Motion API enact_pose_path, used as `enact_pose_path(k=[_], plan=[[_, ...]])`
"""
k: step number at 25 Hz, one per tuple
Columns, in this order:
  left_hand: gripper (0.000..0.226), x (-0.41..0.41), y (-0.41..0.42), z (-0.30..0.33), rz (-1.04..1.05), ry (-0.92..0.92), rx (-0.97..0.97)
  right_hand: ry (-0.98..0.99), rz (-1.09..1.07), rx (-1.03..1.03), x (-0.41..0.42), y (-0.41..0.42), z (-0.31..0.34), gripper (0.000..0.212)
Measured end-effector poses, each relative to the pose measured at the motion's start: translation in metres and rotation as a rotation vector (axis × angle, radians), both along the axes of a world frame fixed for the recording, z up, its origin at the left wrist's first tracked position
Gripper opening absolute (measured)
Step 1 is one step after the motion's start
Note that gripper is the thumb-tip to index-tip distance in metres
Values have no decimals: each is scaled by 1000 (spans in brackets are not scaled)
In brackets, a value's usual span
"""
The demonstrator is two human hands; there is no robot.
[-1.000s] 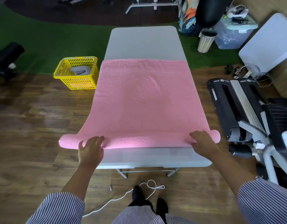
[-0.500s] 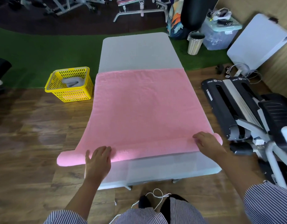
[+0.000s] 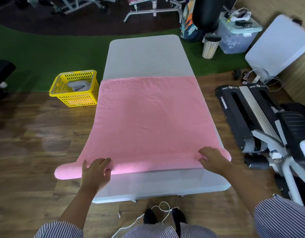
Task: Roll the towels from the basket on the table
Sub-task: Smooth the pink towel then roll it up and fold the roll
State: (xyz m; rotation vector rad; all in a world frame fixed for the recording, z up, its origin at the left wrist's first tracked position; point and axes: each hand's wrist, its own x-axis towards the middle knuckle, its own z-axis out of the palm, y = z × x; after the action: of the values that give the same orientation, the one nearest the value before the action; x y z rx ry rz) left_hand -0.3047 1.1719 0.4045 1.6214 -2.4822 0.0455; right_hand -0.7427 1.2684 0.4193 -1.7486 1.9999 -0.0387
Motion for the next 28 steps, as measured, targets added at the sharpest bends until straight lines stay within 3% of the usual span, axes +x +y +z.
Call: enact_pose_path(k=[5,10,13,16,18,23,25,28], plan=[[53,-7,5,-3,2,28,-41,34,-36,-210,-7,0,2,40],[71,-6,4,-11,-19,-29,80,93,30,-65,-10,7,2,60],[59,-12,4,-5,-9,6,96,64,7,-28,-8,7,8,62],[41,-11,-3,-4,-53,12,107,138,23,31,-9,3,16,46],[43,-10,-12,-2,-37,31,139,142,13,53,-10,1,19,38],[34,-12,-14,-3,-5,45,31,55,-43,-208,-16,-3,11,25],[38,-11,-15,-7,-15,27,67,48,-44,-261,-12,-1,12,21],[64,-9,-17,-9,-2,-4,182,13,-52,-198,-11,3,12,32]])
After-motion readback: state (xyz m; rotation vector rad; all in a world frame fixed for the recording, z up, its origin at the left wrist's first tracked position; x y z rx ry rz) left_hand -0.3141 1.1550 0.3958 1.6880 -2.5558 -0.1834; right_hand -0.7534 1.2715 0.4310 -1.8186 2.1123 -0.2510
